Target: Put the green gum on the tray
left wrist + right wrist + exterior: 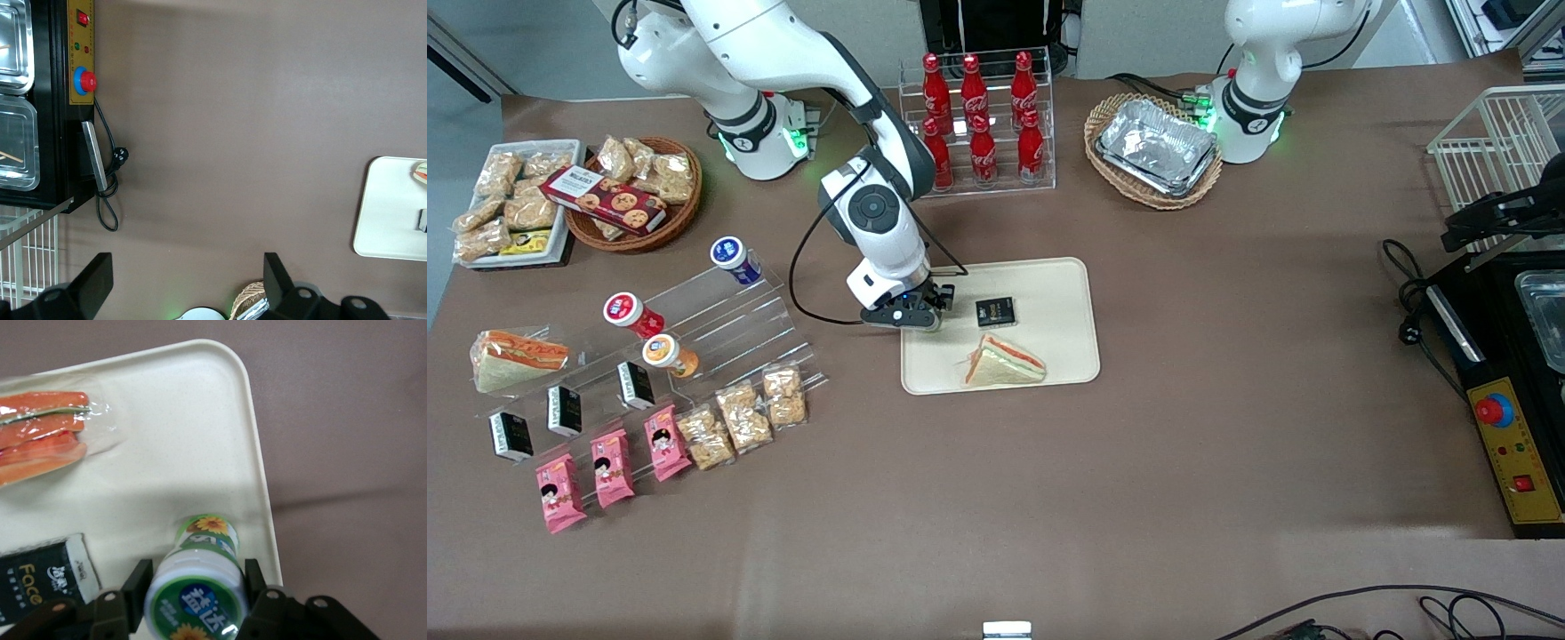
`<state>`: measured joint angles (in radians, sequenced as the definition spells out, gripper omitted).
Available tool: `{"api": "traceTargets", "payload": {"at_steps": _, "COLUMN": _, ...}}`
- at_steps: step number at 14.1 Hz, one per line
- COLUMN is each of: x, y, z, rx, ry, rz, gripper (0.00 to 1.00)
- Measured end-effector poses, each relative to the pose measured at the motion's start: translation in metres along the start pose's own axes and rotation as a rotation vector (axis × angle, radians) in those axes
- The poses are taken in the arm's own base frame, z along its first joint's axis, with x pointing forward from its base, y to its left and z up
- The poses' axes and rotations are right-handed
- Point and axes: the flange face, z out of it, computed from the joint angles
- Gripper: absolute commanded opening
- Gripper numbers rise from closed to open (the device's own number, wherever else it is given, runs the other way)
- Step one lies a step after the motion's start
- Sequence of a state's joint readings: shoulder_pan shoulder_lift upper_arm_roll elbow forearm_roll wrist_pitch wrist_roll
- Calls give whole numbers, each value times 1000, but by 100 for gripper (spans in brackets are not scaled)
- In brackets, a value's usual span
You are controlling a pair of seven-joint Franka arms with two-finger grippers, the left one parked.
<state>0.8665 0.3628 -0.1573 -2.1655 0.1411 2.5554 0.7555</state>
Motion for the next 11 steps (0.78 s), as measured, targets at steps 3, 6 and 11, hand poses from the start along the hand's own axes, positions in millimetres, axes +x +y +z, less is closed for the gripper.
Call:
{"api": "traceTargets", "payload": {"at_steps": 3, "x": 0, "y": 0, "z": 3, "rx": -2, "ry": 0, "rz": 20, "gripper": 98}}
{"api": "traceTargets", "payload": {"at_steps": 6, "x": 6, "y": 0, "z": -4, "rx": 10, "ry": 12, "rz": 33, "gripper": 98}}
{"api": "traceTargets", "payload": {"at_steps": 11, "x": 69, "y": 66, "z": -75, "rx": 15, "ry": -28, "rz": -22, "gripper": 99}}
